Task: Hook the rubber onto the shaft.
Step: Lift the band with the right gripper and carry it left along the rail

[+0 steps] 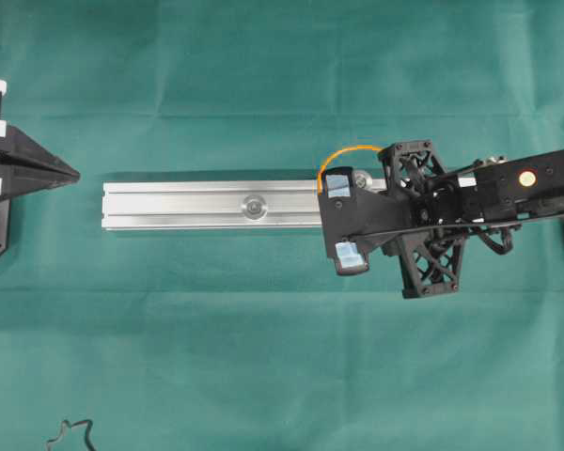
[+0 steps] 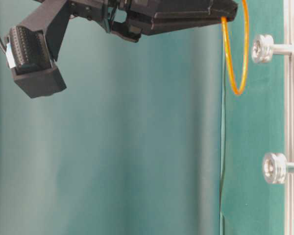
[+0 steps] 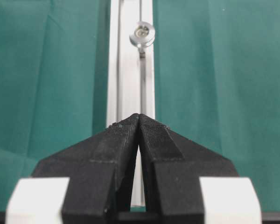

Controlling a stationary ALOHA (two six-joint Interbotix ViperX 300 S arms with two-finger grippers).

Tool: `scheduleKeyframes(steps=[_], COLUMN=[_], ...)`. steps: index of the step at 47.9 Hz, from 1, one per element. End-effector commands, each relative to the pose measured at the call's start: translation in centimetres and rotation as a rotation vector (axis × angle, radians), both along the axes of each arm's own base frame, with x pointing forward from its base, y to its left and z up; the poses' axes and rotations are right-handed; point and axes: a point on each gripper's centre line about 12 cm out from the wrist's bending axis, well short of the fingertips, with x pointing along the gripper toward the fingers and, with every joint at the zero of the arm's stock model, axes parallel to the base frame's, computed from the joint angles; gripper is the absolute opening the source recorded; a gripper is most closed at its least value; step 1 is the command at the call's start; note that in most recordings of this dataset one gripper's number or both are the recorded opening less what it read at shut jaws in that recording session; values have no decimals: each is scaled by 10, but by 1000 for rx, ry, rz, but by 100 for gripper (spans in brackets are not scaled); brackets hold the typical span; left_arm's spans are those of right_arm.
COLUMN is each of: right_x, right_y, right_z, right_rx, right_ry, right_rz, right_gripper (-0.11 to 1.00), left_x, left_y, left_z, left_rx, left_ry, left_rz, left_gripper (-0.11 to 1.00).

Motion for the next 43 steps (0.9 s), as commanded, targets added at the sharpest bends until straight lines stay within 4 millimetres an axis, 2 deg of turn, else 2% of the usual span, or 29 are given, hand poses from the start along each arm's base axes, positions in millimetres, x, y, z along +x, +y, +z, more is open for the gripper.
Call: scheduleKeyframes(steps=[1, 25, 43], right_x=[2, 2, 3], right_y=[0, 0, 10], right_z=[7, 7, 8], right_rx=[4, 6, 11], right_ry=[-26, -27, -36], right_rz=[1, -1, 23], right_gripper=[9, 9, 9], left_x=[3, 3, 3], left_y=[0, 0, 0], left_z=[11, 11, 11], left_rx=[4, 3, 3], left_ry=[-28, -28, -28], left_rz=[1, 1, 1], left_gripper=[0, 0, 0])
